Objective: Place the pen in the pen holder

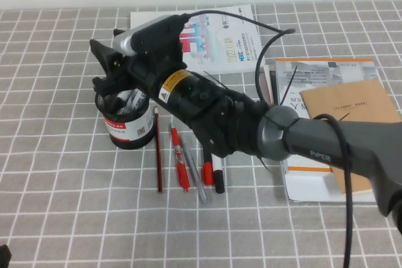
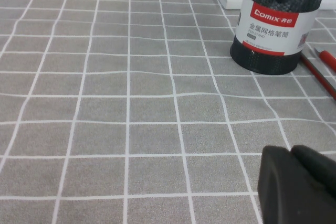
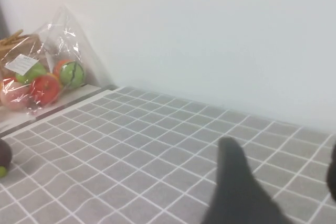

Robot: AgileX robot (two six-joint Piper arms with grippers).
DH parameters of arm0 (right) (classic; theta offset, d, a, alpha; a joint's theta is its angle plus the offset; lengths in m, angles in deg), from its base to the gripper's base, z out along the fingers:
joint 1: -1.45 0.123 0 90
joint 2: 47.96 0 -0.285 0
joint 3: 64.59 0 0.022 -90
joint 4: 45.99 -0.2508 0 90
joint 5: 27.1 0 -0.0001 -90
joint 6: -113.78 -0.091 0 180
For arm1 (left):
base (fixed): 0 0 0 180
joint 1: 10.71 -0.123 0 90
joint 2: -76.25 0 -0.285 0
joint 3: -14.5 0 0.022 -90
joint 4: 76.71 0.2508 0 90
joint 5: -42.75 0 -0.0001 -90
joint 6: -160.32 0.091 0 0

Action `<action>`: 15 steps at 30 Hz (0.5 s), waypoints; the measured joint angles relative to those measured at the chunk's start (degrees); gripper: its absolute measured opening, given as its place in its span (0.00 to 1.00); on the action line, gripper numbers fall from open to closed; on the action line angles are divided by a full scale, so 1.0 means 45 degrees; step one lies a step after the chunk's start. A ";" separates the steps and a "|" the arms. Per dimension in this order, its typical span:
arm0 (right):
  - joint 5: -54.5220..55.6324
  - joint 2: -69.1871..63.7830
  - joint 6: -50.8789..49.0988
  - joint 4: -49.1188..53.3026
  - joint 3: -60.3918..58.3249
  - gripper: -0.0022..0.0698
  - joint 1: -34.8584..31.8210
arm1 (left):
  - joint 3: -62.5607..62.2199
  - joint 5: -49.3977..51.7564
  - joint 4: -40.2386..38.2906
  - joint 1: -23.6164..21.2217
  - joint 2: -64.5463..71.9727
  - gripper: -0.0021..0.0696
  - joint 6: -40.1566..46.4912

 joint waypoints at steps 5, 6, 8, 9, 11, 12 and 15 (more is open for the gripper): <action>-0.0053 0.0686 0.0026 0.0620 -0.0029 0.20 0.0000 | 0.0000 0.0000 0.0000 0.0000 0.0000 0.02 0.0000; -0.0053 0.0895 0.0026 0.0870 -0.0132 0.15 0.0000 | 0.0000 0.0000 0.0000 0.0000 0.0000 0.02 0.0000; -0.0053 0.1425 0.0026 0.1361 -0.0386 0.07 0.0000 | 0.0000 0.0000 0.0000 0.0000 0.0000 0.02 0.0000; -0.0053 0.1809 0.0048 0.1722 -0.0585 0.05 0.0000 | 0.0000 0.0000 0.0000 0.0000 0.0000 0.02 0.0000; -0.0053 0.2397 0.0048 0.2199 -0.0982 0.03 0.0000 | 0.0000 0.0000 0.0000 0.0000 0.0000 0.02 0.0000; -0.0029 0.2727 0.0048 0.2389 -0.1257 0.03 0.0000 | 0.0000 0.0000 0.0000 0.0000 0.0000 0.02 0.0000; -0.0004 0.3801 0.0048 0.2927 -0.2310 0.02 0.0000 | 0.0000 0.0000 0.0000 0.0000 0.0000 0.02 0.0000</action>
